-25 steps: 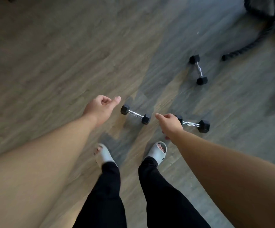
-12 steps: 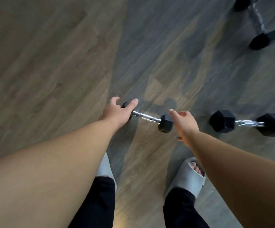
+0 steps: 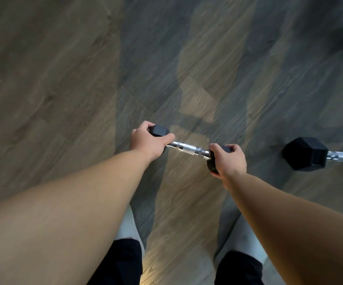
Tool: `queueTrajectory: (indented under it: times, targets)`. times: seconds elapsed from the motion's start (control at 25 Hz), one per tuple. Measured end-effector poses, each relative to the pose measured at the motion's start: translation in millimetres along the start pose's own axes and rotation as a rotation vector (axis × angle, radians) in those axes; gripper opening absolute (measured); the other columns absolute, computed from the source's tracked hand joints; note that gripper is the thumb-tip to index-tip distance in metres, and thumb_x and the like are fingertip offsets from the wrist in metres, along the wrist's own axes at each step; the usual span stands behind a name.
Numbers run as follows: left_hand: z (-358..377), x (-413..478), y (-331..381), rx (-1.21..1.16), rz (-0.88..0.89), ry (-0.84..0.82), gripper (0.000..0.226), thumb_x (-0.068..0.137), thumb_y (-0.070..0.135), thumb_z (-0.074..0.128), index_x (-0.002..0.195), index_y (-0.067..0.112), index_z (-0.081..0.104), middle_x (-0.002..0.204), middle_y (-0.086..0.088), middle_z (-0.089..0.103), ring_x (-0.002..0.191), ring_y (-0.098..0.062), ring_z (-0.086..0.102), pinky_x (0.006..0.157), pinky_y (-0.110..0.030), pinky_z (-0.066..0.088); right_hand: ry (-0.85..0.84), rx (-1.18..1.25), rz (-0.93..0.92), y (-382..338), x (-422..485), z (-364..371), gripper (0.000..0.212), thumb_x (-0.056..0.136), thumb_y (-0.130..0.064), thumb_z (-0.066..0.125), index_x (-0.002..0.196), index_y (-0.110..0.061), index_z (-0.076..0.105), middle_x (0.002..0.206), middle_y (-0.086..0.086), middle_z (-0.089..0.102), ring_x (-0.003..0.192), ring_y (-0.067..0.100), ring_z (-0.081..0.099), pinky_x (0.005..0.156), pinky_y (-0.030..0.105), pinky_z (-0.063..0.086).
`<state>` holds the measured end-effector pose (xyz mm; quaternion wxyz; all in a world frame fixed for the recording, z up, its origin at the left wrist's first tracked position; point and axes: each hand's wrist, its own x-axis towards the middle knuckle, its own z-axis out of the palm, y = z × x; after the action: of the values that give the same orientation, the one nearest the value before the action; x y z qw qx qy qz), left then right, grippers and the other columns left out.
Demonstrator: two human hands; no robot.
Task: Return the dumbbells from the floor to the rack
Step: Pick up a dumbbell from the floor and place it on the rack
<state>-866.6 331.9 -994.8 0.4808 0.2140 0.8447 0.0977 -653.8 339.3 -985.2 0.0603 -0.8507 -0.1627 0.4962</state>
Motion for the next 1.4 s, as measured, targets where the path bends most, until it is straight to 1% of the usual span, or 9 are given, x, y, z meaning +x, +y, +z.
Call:
queueTrajectory:
  times: [0.16, 0.4, 0.6, 0.84, 0.96, 1.04, 1.12, 1.28, 1.4]
  targets:
    - [-73.4, -41.7, 41.6, -0.059, 0.007, 0.068, 0.051, 0.06, 0.048, 0.085, 0.102, 0.031, 0.063, 0.116, 0.0, 0.063, 0.093, -0.018, 0.064, 0.062, -0.022, 0.043, -0.003, 0.01, -0.019, -53.7, -77.5, -14.3, 0.035, 0.078, -0.032, 0.074, 0.107, -0.014, 0.066, 0.101, 0.007, 0.07, 0.068, 0.014, 0.065, 0.067, 0.051, 0.067]
    - [-272.9, -151.9, 146.9, -0.084, 0.164, 0.155, 0.05, 0.066, 0.041, 0.088, 0.107, 0.027, 0.063, 0.12, -0.001, 0.059, 0.095, -0.016, 0.058, 0.078, -0.02, 0.04, -0.098, 0.171, -0.087, -171.4, -276.0, -39.5, 0.044, 0.075, -0.031, 0.076, 0.113, -0.014, 0.063, 0.099, 0.012, 0.076, 0.07, 0.023, 0.068, 0.057, 0.039, 0.066]
    - [-467.3, -256.0, 211.8, -0.031, 0.311, 0.163, 0.052, 0.064, 0.039, 0.091, 0.105, 0.025, 0.063, 0.119, -0.002, 0.054, 0.091, -0.016, 0.059, 0.078, -0.022, 0.044, -0.202, 0.378, -0.063, -246.7, -475.8, -46.0, 0.039, 0.086, -0.02, 0.075, 0.119, -0.011, 0.058, 0.081, 0.004, 0.064, 0.064, 0.02, 0.061, 0.081, 0.052, 0.063]
    - [-648.0, -359.4, 249.8, 0.052, 0.429, 0.235, 0.07, 0.055, 0.045, 0.097, 0.111, 0.024, 0.062, 0.118, -0.003, 0.048, 0.097, -0.019, 0.055, 0.084, -0.025, 0.043, -0.245, 0.505, -0.065, -296.7, -658.7, -25.9, 0.031, 0.08, -0.028, 0.076, 0.103, -0.02, 0.057, 0.106, 0.01, 0.066, 0.083, 0.027, 0.065, 0.073, 0.045, 0.062]
    - [-714.4, -384.6, 264.1, 0.089, 0.483, 0.258, 0.073, 0.052, 0.037, 0.1, 0.113, 0.023, 0.061, 0.119, -0.005, 0.047, 0.102, -0.023, 0.057, 0.084, -0.026, 0.044, -0.311, 0.591, -0.097, -324.2, -713.2, -14.6, 0.036, 0.08, -0.024, 0.079, 0.109, -0.018, 0.058, 0.109, 0.013, 0.069, 0.081, 0.025, 0.066, 0.076, 0.045, 0.062]
    - [-751.2, -390.0, 277.0, 0.08, 0.526, 0.266, 0.069, 0.057, 0.028, 0.098, 0.114, 0.023, 0.062, 0.121, -0.005, 0.048, 0.105, -0.023, 0.059, 0.084, -0.024, 0.044, -0.358, 0.644, -0.123, -348.3, -737.8, -6.6, 0.046, 0.083, -0.018, 0.077, 0.123, -0.012, 0.056, 0.095, 0.013, 0.068, 0.071, 0.023, 0.064, 0.075, 0.044, 0.06]
    - [-783.8, -388.7, 294.8, 0.075, 0.56, 0.285, 0.067, 0.056, 0.027, 0.098, 0.113, 0.026, 0.062, 0.12, -0.004, 0.049, 0.103, -0.02, 0.059, 0.082, -0.024, 0.044, -0.409, 0.704, -0.124, -377.0, -754.6, 4.5, 0.046, 0.086, -0.012, 0.074, 0.127, -0.01, 0.053, 0.086, 0.011, 0.065, 0.064, 0.023, 0.061, 0.07, 0.041, 0.058]
    - [-842.5, -366.4, 338.7, 0.091, 0.58, 0.336, 0.068, 0.052, 0.029, 0.099, 0.11, 0.03, 0.063, 0.116, 0.0, 0.05, 0.101, -0.018, 0.06, 0.083, -0.026, 0.048, -0.443, 0.765, -0.102, -441.2, -773.0, 38.9, 0.042, 0.084, -0.011, 0.076, 0.12, -0.014, 0.055, 0.094, 0.011, 0.065, 0.064, 0.022, 0.06, 0.073, 0.04, 0.058]
    - [-890.3, -338.1, 384.1, 0.121, 0.576, 0.362, 0.069, 0.056, 0.026, 0.099, 0.115, 0.026, 0.064, 0.117, -0.002, 0.051, 0.103, -0.018, 0.059, 0.082, -0.023, 0.042, -0.475, 0.754, -0.088, -506.1, -782.3, 72.9, 0.047, 0.081, -0.013, 0.076, 0.123, -0.013, 0.055, 0.099, 0.012, 0.068, 0.065, 0.024, 0.061, 0.069, 0.037, 0.059]
